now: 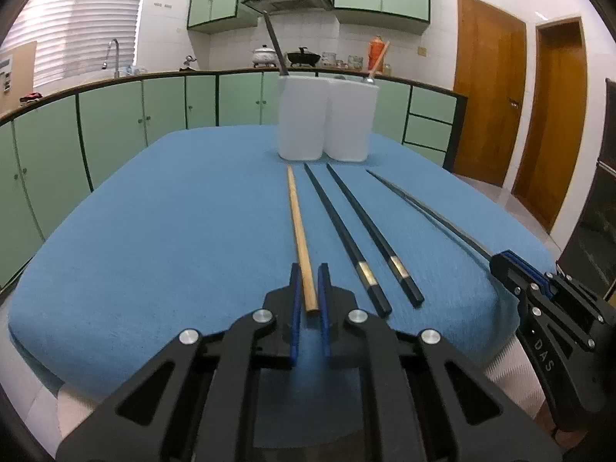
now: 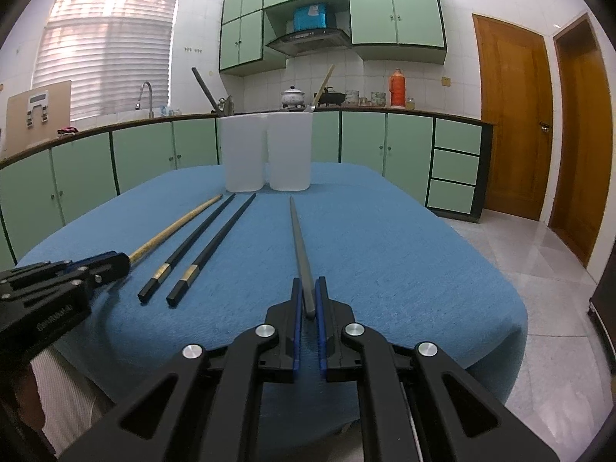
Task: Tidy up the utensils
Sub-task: 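Close the right tool on the grey rod while the left closes on a light wooden chopstick, then lift the rod and chopstick and carry them over the white holder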
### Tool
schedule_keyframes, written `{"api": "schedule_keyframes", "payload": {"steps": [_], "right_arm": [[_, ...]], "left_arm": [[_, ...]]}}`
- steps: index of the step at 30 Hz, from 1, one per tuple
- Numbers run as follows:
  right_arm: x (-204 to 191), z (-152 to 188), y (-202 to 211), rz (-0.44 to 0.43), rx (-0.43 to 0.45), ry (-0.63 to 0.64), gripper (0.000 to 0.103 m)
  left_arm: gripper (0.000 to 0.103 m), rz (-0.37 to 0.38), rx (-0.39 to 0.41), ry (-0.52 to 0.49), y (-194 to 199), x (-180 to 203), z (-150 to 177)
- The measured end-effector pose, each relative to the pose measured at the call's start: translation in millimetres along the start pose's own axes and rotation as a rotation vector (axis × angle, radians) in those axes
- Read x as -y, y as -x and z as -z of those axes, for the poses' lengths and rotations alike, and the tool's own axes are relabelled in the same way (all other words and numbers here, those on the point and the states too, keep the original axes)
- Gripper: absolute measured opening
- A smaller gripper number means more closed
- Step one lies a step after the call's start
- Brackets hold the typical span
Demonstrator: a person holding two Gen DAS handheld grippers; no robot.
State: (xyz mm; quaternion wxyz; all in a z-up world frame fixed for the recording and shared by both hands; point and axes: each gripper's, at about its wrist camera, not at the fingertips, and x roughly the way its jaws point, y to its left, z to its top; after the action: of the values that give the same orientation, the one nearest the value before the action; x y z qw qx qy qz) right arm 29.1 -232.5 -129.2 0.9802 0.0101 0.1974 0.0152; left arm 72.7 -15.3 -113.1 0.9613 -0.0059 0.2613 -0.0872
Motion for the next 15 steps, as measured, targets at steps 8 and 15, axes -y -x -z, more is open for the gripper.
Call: {"api": "schedule_keyframes", "payload": {"steps": [8, 15], "right_arm": [[4.0, -10.5, 10.3, 0.005, 0.047, 0.008, 0.007], [13.5, -36.8, 18.4, -0.027, 0.089, -0.024, 0.007]], "left_arm": [[0.006, -0.011, 0.067, 0.013, 19.3, -4.0, -13.5], [0.006, -0.012, 0.144, 0.003, 38.2, -3.9, -38.6]]}}
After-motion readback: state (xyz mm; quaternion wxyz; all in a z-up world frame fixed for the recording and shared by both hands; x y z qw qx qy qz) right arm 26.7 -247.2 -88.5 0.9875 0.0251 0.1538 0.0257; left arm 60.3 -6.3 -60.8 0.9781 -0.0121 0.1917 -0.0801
